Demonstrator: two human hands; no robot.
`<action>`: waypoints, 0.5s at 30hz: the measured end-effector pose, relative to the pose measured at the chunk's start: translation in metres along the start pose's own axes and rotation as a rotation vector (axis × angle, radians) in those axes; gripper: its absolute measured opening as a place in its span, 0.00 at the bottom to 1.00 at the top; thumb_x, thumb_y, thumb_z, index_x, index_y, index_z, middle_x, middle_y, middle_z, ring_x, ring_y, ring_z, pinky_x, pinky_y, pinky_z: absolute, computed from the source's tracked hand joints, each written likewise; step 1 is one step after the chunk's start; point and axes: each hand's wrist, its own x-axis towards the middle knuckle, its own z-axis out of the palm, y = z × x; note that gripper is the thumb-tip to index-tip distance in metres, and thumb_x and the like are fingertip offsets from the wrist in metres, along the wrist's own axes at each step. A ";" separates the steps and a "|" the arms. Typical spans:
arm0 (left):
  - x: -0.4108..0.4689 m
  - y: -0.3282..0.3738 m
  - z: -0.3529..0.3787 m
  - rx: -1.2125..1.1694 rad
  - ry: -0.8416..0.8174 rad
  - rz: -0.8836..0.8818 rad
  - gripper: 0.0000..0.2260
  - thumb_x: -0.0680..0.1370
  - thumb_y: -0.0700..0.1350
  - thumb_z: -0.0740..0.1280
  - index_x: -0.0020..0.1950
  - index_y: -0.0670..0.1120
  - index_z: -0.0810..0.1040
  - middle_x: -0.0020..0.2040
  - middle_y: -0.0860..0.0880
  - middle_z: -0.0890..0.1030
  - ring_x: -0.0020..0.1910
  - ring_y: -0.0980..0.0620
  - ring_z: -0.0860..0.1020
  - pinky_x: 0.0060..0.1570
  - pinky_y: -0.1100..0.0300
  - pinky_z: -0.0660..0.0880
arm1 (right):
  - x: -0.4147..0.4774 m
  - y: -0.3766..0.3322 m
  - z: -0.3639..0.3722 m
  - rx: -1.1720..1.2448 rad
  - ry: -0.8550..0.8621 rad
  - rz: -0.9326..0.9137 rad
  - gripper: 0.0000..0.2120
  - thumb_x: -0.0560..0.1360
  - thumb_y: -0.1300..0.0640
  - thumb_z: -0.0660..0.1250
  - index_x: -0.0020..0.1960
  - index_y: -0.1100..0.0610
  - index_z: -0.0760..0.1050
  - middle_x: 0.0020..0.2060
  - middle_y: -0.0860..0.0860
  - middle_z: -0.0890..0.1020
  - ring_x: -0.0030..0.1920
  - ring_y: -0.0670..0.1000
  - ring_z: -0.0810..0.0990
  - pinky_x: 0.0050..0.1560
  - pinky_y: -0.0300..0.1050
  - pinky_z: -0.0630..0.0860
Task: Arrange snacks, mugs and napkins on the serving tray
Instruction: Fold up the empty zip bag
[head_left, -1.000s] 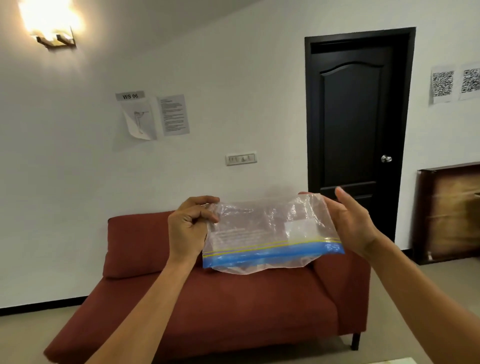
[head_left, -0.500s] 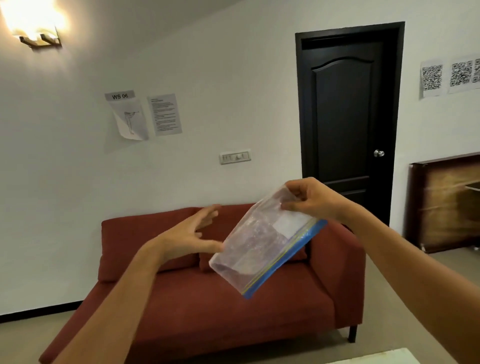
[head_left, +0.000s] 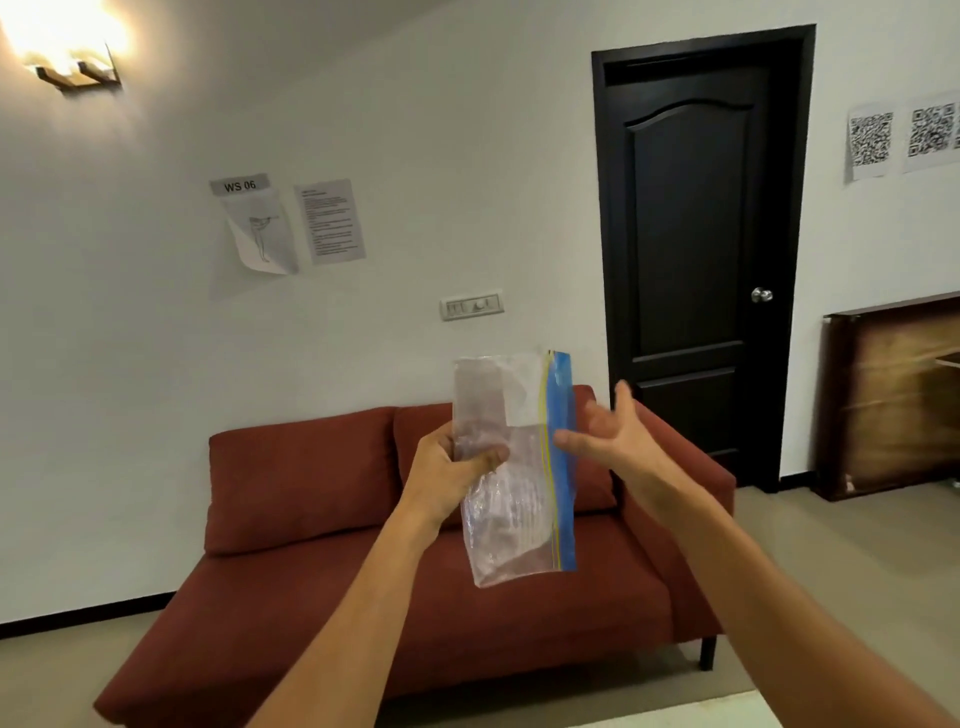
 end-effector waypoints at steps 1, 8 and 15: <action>-0.001 -0.001 0.001 -0.028 -0.011 -0.003 0.17 0.69 0.41 0.81 0.57 0.47 0.85 0.52 0.44 0.87 0.53 0.45 0.86 0.48 0.59 0.82 | -0.004 0.014 0.001 0.060 -0.111 0.064 0.70 0.57 0.44 0.86 0.82 0.47 0.39 0.77 0.54 0.67 0.76 0.54 0.68 0.76 0.58 0.65; -0.004 -0.008 0.000 -0.010 -0.086 -0.055 0.18 0.71 0.44 0.81 0.59 0.50 0.84 0.54 0.44 0.87 0.54 0.46 0.86 0.50 0.57 0.83 | 0.000 0.034 0.000 0.107 -0.084 -0.043 0.12 0.72 0.63 0.76 0.56 0.61 0.83 0.52 0.62 0.86 0.54 0.64 0.84 0.59 0.62 0.80; -0.019 -0.025 -0.012 0.105 -0.071 -0.143 0.10 0.74 0.48 0.77 0.54 0.54 0.85 0.45 0.46 0.87 0.37 0.44 0.82 0.32 0.55 0.83 | 0.004 0.040 -0.011 0.027 -0.197 -0.126 0.11 0.75 0.61 0.75 0.57 0.56 0.84 0.52 0.58 0.86 0.54 0.59 0.86 0.55 0.53 0.83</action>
